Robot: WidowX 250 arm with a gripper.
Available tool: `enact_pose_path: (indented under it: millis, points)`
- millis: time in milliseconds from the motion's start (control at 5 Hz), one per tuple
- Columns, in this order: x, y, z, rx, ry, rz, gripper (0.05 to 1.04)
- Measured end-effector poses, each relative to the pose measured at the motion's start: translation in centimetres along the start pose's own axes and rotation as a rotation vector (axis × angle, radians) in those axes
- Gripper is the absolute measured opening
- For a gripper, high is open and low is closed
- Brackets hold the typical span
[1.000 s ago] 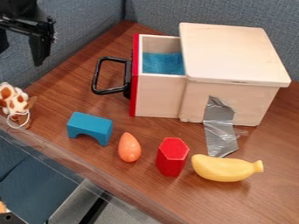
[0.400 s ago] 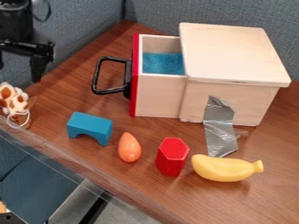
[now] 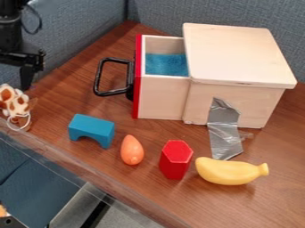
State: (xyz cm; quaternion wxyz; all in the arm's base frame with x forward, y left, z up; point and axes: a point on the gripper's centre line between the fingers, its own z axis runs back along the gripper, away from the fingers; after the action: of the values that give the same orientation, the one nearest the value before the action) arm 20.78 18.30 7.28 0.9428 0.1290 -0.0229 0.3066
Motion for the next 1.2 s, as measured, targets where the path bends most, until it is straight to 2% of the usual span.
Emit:
enact_pose_path:
  millis: [400, 800, 1200]
  points:
    - [-0.4, 0.9, -2.2, 0.051, 0.008, 0.034, 1.0]
    - [-0.4, 1.2, -4.1, 0.088, -0.012, 0.03, 1.001]
    - [0.3, 0.8, -4.3, 0.069, -0.014, 0.023, 1.0]
